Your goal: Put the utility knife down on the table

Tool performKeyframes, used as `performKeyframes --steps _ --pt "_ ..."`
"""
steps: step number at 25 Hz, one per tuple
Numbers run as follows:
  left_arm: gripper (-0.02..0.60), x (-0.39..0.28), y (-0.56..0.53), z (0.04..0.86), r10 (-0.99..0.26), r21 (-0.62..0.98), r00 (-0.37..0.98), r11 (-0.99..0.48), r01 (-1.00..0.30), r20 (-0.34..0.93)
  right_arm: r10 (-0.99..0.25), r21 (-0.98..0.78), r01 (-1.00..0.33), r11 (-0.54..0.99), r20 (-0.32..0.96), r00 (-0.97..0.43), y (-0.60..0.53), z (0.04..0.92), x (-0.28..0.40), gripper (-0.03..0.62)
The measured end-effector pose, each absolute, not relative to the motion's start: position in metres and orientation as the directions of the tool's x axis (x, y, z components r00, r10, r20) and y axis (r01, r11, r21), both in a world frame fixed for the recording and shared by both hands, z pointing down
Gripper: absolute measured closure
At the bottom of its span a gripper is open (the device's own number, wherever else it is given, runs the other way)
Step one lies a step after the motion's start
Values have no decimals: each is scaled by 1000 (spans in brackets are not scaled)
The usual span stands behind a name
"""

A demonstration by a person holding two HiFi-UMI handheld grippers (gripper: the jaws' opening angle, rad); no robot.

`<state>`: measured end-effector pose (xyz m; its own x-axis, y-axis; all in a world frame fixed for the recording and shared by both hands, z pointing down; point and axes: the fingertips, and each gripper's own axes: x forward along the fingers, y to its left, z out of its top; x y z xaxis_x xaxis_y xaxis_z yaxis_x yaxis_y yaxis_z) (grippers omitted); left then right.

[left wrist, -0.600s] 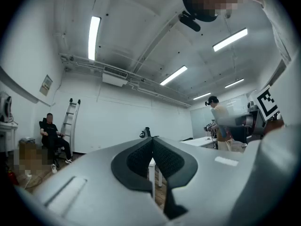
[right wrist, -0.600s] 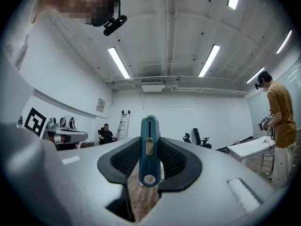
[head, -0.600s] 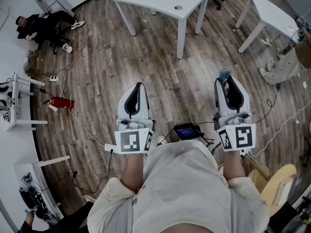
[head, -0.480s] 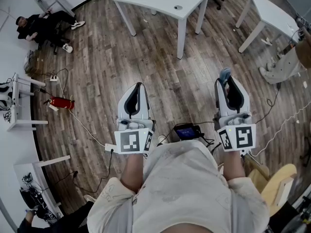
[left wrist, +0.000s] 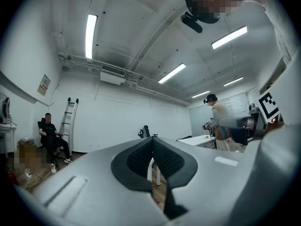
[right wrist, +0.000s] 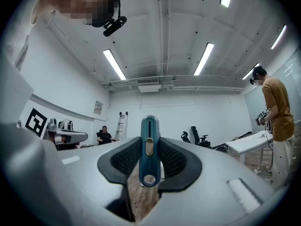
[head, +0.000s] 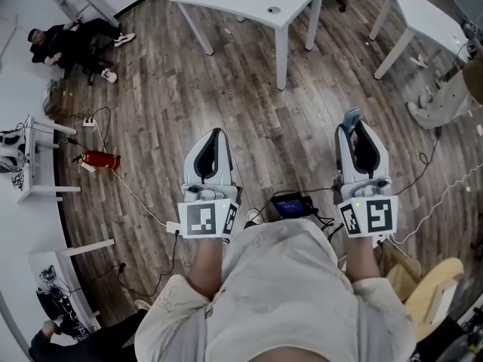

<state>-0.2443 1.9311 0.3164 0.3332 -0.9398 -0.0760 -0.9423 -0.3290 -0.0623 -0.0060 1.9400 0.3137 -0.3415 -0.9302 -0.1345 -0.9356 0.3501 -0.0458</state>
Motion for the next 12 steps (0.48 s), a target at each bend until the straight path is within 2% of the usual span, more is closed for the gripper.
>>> performKeyframes --steps 8,12 --pt "563 -26 1894 331 -946 -80 318 -313 -946 -65 -916 -82 -918 388 -145 -374 1898 331 208 461" --pt "563 49 1858 332 -951 -92 303 -297 -951 -61 -904 -87 -906 415 -148 -400 1859 336 281 461"
